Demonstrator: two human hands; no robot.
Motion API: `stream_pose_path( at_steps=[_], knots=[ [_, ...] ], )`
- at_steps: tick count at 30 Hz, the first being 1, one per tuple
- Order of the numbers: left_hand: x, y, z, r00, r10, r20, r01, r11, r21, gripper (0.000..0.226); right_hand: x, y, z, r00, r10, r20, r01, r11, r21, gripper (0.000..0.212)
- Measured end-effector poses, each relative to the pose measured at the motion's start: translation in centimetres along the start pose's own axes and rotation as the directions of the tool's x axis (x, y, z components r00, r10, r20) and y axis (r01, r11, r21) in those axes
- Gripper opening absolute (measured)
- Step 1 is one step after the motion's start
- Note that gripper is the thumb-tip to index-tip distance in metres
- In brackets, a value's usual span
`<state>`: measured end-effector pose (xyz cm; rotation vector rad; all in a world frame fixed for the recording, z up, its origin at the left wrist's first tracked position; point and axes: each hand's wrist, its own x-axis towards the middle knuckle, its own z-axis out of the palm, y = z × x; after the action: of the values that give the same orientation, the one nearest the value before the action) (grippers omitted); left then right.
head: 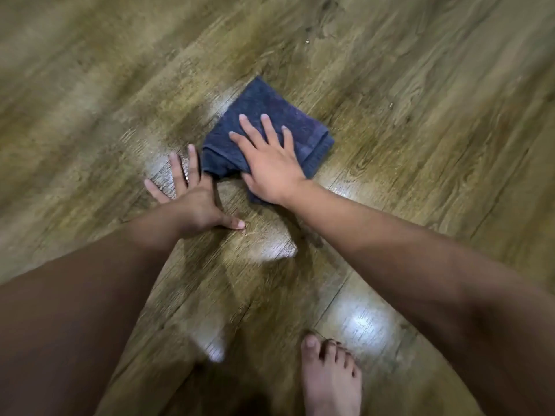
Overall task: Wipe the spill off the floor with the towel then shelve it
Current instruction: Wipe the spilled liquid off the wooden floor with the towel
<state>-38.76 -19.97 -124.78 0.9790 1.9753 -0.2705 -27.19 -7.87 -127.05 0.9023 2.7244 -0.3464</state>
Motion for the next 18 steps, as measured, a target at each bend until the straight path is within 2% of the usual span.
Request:
stream_pose_path(
  at_steps=[5, 7, 9, 13, 15, 18],
  knots=[
    [0.4, -0.1, 0.5, 0.999, 0.014, -0.038, -0.014, 1.000, 0.010, 0.163, -3.1, 1.3, 1.6, 0.993, 0.006, -0.116, -0.010, 0.999, -0.034, 0.074],
    [0.5, -0.1, 0.5, 0.995, 0.034, -0.094, -0.028, 0.997, 0.066, 0.163, -5.4, 3.0, 2.5, 0.991, -0.002, -0.137, -0.005, 0.999, -0.049, 0.075],
    [0.5, -0.1, 0.5, 0.979, 0.118, -0.165, -0.091, 0.982, 0.167, 0.153, -8.0, 5.1, 3.1, 0.990, 0.018, -0.142, -0.024, 0.999, -0.038, 0.074],
    [0.6, 2.8, 0.6, 0.922, 0.345, -0.174, -0.258, 0.886, 0.386, 0.123, -15.0, 10.7, 4.3, 0.976, 0.159, -0.148, -0.159, 0.987, 0.011, 0.076],
    [0.8, 5.6, 0.7, 0.927, 0.339, -0.161, -0.259, 0.888, 0.381, 0.120, -18.8, 13.5, 4.7, 0.956, 0.260, -0.137, -0.256, 0.965, 0.049, 0.076],
    [1.5, 9.4, 0.4, 0.962, 0.244, -0.124, -0.201, 0.937, 0.285, 0.133, -23.8, 17.7, 4.9, 0.874, 0.470, -0.126, -0.456, 0.882, 0.120, 0.076]
  ],
)
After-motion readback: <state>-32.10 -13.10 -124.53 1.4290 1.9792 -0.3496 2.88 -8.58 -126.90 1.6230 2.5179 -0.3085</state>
